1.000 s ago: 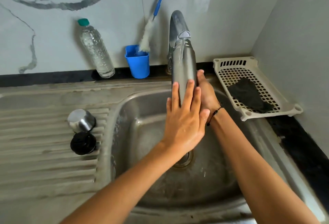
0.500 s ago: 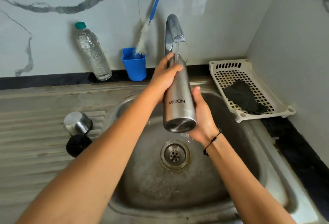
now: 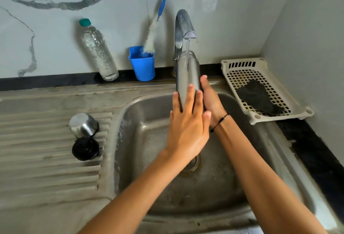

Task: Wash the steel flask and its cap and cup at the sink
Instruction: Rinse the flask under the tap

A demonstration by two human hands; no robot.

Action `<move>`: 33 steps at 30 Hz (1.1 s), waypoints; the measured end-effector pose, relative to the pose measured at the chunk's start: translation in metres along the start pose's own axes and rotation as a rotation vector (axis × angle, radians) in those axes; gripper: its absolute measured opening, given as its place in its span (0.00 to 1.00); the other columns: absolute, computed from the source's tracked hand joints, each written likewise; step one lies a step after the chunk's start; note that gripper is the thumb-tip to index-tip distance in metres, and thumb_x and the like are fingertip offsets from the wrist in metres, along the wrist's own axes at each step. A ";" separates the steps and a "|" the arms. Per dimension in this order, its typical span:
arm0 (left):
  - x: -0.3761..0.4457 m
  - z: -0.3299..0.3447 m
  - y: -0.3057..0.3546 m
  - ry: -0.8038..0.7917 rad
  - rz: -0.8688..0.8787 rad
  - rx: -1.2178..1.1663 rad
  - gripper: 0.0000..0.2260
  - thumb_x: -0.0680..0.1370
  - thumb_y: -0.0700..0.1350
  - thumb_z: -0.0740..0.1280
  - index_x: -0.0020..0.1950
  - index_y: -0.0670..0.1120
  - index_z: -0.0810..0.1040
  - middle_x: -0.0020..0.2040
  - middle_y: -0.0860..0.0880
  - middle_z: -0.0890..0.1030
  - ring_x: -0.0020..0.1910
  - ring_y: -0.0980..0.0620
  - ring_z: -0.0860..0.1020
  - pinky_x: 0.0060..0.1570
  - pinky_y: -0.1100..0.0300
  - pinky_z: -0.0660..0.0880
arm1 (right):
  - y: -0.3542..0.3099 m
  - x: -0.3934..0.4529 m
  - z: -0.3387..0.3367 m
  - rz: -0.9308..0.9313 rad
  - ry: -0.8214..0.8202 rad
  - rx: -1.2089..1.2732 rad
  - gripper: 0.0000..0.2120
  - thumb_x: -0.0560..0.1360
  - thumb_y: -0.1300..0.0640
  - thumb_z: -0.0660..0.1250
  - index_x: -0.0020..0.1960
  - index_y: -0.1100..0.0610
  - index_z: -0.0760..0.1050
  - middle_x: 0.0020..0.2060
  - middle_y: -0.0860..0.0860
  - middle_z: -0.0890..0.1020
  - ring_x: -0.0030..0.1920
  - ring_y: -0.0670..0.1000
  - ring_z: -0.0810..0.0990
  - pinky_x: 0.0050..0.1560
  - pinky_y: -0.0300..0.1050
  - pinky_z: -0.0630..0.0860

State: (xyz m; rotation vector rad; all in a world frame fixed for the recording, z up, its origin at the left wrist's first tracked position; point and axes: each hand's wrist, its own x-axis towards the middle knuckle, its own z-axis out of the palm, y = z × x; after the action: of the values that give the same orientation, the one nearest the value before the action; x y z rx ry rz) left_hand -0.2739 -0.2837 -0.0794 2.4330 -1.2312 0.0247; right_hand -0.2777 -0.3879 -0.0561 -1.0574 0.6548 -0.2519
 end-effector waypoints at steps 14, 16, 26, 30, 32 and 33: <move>0.058 -0.037 0.001 0.097 -0.111 -0.051 0.24 0.83 0.52 0.48 0.79 0.50 0.49 0.78 0.46 0.40 0.76 0.37 0.42 0.74 0.40 0.47 | 0.005 -0.018 0.008 -0.103 -0.010 -0.020 0.20 0.81 0.42 0.52 0.51 0.55 0.77 0.36 0.52 0.84 0.40 0.51 0.83 0.39 0.43 0.79; 0.018 -0.019 0.008 0.044 -0.063 -0.065 0.24 0.82 0.55 0.44 0.78 0.53 0.47 0.78 0.49 0.36 0.76 0.37 0.40 0.74 0.39 0.47 | -0.001 -0.008 0.004 -0.115 0.002 -0.020 0.23 0.81 0.42 0.51 0.56 0.59 0.75 0.41 0.53 0.84 0.45 0.51 0.83 0.42 0.41 0.78; 0.019 -0.040 0.007 -0.040 -0.262 -0.659 0.39 0.74 0.46 0.70 0.73 0.70 0.51 0.74 0.43 0.53 0.65 0.41 0.70 0.64 0.48 0.71 | -0.003 -0.009 -0.002 -0.190 -0.107 0.231 0.18 0.83 0.53 0.51 0.70 0.47 0.67 0.55 0.50 0.80 0.51 0.48 0.82 0.44 0.41 0.79; 0.031 -0.050 0.006 -0.049 -0.218 -0.872 0.31 0.75 0.53 0.69 0.70 0.72 0.56 0.69 0.46 0.63 0.65 0.46 0.70 0.65 0.45 0.69 | -0.003 -0.016 -0.012 -0.192 -0.151 0.308 0.18 0.82 0.54 0.53 0.69 0.43 0.68 0.57 0.51 0.81 0.56 0.53 0.81 0.55 0.52 0.78; 0.040 -0.051 0.004 -0.043 -0.261 -0.997 0.32 0.73 0.55 0.71 0.69 0.72 0.58 0.68 0.48 0.65 0.61 0.48 0.72 0.61 0.45 0.73 | 0.000 -0.019 -0.014 -0.180 -0.168 0.285 0.19 0.81 0.55 0.55 0.71 0.43 0.66 0.59 0.52 0.80 0.57 0.55 0.80 0.57 0.56 0.77; 0.045 -0.052 0.002 -0.052 -0.294 -1.053 0.34 0.73 0.52 0.72 0.71 0.70 0.57 0.69 0.49 0.66 0.59 0.50 0.74 0.58 0.47 0.75 | 0.000 -0.022 -0.013 -0.181 -0.175 0.258 0.20 0.81 0.56 0.56 0.71 0.43 0.66 0.61 0.53 0.79 0.57 0.55 0.80 0.56 0.56 0.77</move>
State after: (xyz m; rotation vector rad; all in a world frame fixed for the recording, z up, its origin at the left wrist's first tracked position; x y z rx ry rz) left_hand -0.2395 -0.3000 -0.0222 1.6311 -0.6134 -0.6116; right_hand -0.3034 -0.3866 -0.0524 -0.8786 0.3580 -0.3855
